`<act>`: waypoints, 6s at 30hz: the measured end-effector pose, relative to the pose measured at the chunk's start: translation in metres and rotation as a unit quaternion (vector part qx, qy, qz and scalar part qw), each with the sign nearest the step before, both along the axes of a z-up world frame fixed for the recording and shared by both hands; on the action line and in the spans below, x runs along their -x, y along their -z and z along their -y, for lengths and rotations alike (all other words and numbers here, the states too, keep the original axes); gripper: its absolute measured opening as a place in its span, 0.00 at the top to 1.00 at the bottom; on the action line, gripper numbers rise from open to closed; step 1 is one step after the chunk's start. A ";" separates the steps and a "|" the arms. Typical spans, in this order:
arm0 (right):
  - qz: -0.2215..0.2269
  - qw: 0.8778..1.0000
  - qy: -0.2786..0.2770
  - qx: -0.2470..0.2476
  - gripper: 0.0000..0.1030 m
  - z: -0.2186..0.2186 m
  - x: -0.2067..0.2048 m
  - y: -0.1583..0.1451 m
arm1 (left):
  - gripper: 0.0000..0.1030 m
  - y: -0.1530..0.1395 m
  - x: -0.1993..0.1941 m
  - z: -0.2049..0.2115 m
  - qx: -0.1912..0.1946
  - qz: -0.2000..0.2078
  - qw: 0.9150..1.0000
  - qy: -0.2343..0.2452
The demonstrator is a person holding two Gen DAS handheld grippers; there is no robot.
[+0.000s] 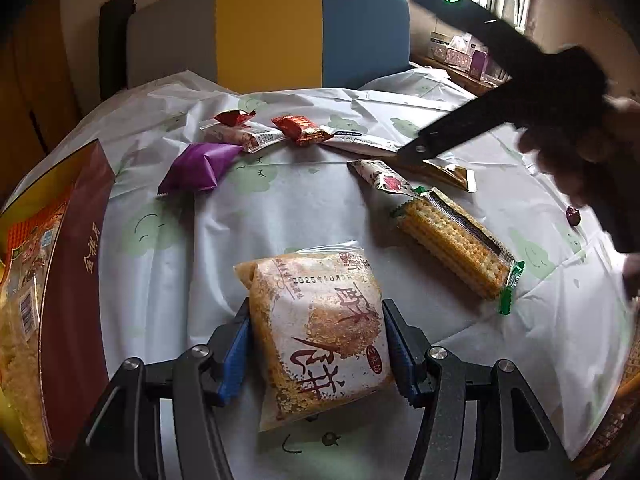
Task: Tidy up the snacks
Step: 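Lift the pastry bag with the left gripper while the right gripper grasps the white stick pack, then place the pastry bag into the tin with the left gripper while the right holds the stick pack, then carry the white stick pack into the gold tin and release with the right gripper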
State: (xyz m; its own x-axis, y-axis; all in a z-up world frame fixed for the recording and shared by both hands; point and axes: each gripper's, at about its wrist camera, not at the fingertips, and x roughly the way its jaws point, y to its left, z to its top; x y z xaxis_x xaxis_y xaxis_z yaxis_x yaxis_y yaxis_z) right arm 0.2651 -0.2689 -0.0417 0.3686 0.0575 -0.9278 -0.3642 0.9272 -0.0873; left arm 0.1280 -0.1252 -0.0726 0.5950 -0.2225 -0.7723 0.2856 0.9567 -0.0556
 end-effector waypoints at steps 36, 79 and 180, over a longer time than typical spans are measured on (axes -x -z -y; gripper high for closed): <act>-0.045 0.991 0.122 -0.011 0.67 0.085 0.080 0.036 | 0.43 -0.017 0.023 0.001 -0.020 0.008 1.000 -0.008; -0.017 0.996 0.080 0.047 0.69 0.028 0.100 0.028 | 0.43 -0.091 0.038 -0.241 0.074 -0.002 0.960 -0.271; -0.163 0.928 -0.051 -0.330 0.63 -0.287 0.121 -0.025 | 0.42 -0.084 0.099 -0.312 0.048 0.057 0.897 -0.436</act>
